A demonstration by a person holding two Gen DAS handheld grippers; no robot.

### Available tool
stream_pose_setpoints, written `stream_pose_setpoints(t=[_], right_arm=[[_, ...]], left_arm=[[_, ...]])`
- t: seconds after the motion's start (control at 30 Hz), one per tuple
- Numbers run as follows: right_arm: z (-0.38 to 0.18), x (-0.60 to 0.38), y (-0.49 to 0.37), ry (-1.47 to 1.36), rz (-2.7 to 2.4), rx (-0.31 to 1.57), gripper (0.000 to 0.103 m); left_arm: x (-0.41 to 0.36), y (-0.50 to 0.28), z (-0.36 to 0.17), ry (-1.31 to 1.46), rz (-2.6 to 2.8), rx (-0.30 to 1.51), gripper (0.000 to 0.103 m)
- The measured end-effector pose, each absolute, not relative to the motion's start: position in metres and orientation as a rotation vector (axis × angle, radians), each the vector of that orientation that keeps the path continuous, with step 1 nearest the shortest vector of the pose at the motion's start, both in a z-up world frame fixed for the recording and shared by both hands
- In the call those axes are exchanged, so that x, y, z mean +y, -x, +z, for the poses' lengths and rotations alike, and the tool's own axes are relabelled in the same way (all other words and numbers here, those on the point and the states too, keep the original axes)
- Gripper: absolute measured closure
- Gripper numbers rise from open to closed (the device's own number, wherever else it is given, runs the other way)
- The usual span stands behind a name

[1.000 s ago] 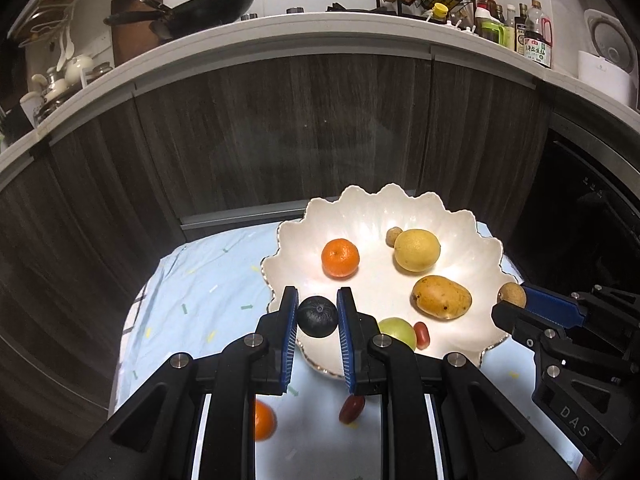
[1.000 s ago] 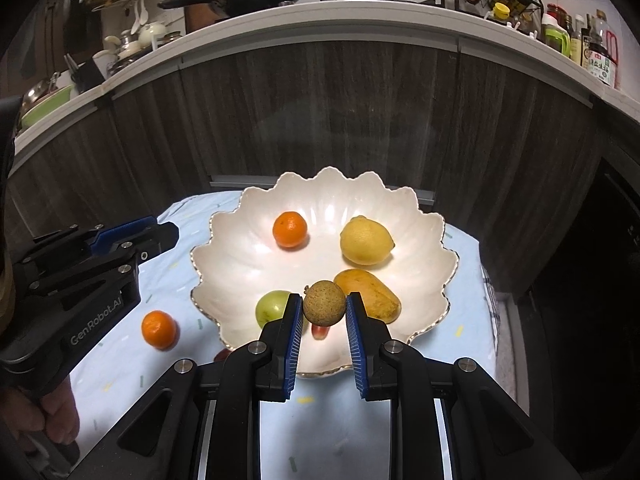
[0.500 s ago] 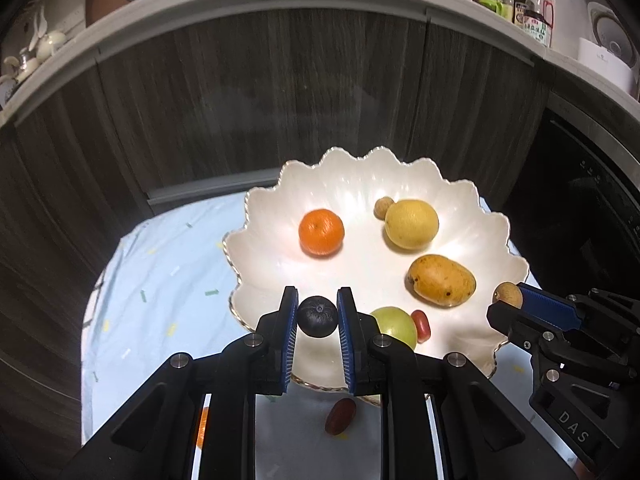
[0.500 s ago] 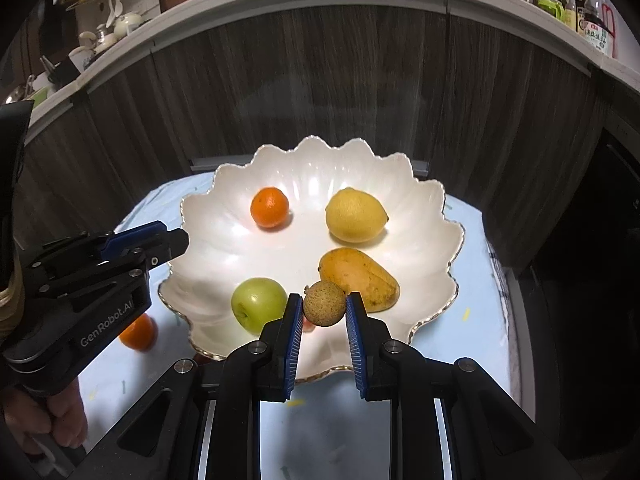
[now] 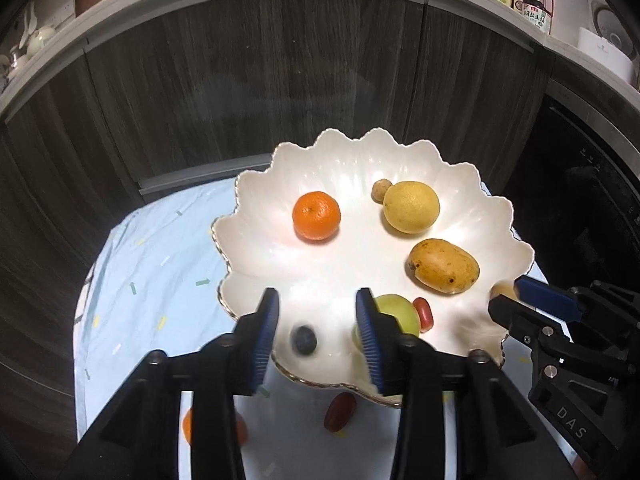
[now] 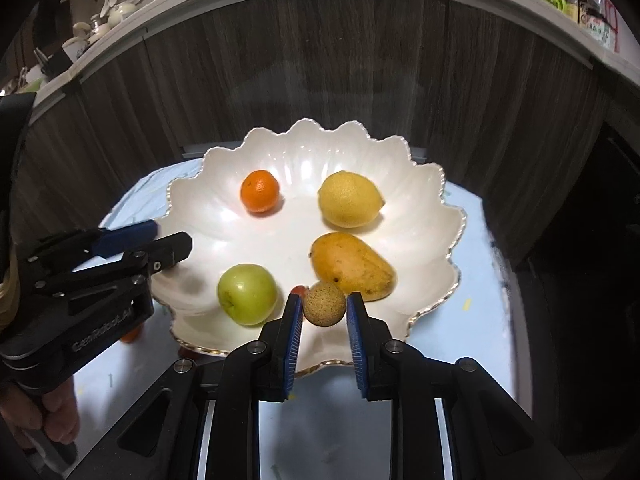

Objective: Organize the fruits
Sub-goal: 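Open both tools to drop the dark blue and brown fruits into the bowl, then withdraw left tool toward the tangerine while right tool moves toward the red date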

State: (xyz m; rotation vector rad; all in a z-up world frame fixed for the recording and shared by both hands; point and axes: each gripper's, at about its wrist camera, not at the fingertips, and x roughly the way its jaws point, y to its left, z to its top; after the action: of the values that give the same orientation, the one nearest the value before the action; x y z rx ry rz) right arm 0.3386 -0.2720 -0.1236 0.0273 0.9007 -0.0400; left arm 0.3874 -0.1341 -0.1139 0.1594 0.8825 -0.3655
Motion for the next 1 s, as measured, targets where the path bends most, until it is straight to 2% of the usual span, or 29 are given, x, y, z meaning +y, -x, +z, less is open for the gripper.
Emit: stream_pose_setpoints(t=[0.07, 0.13, 0.27, 0.37, 0.5, 1.0], right_arm=[[-0.122, -0.273, -0.337, -0.026, -0.056, 0.891, 0.064], [-0.12, -0.273, -0.336, -0.025, -0.064, 0.882, 0.06], [-0.115, -0.273, -0.334, -0.024, -0.083, 0.86, 0.045], [-0.111, -0.271, -0.331, -0.021, -0.093, 0.847, 0.039], [-0.106, -0.268, -0.329, -0.023, -0.098, 0.84, 0.039], [-0.093, -0.247, -0.317, -0.045, -0.089, 0.818, 0.039]], left_arm=[[-0.133, -0.388, -0.112, -0.163, -0.359, 0.883, 0.062], [-0.131, -0.387, -0.11, -0.161, -0.353, 0.879, 0.055], [-0.128, -0.384, -0.104, -0.169, -0.341, 0.864, 0.047], [-0.126, -0.382, -0.1, -0.174, -0.33, 0.854, 0.042], [-0.12, -0.378, -0.096, -0.169, -0.319, 0.854, 0.036], [-0.087, -0.356, -0.074, -0.15, -0.26, 0.825, 0.035]])
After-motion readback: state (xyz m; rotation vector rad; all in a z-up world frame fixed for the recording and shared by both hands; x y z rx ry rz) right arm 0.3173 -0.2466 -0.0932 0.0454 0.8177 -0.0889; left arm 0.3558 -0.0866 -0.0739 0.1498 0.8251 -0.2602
